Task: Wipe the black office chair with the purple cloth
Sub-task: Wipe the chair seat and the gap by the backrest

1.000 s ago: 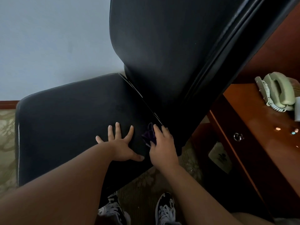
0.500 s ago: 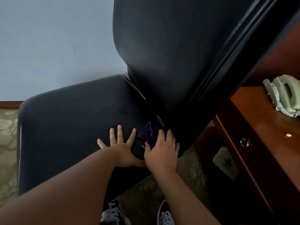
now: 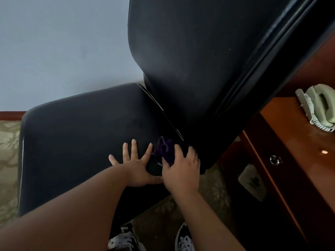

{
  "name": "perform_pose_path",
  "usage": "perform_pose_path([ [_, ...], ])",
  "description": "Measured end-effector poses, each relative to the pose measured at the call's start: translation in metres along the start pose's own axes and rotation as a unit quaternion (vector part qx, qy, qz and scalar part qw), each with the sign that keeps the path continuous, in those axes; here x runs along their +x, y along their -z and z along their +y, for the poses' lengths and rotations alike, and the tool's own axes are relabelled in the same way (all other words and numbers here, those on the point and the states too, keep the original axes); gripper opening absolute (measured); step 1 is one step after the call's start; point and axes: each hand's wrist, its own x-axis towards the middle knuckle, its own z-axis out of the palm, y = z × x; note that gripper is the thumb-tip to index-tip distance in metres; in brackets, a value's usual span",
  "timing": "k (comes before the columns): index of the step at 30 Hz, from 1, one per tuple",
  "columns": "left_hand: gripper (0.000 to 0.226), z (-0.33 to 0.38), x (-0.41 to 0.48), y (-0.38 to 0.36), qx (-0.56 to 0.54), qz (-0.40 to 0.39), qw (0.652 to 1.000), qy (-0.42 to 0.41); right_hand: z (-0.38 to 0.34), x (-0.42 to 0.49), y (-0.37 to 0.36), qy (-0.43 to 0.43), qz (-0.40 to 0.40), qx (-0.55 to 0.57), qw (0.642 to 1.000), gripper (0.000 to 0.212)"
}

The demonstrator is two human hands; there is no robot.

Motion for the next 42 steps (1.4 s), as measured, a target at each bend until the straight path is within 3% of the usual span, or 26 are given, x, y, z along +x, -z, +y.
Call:
perform_pose_path([
  [15,0.128,0.001,0.006,-0.003,0.015,-0.014,1.0,0.006,-0.005,0.078,0.009,0.092,-0.136,0.154,0.974,0.049],
  [29,0.127,0.011,0.001,-0.002,-0.012,-0.001,0.999,0.033,0.0,0.023,0.025,0.084,-0.129,-0.104,0.983,0.076],
  [34,0.128,0.008,0.001,-0.004,-0.016,0.006,1.0,0.024,0.001,0.014,0.026,0.064,-0.11,-0.082,0.988,0.069],
  [42,0.127,0.004,0.001,-0.004,-0.013,-0.002,1.0,0.008,-0.014,0.064,0.014,0.109,-0.141,-0.015,0.984,0.065],
])
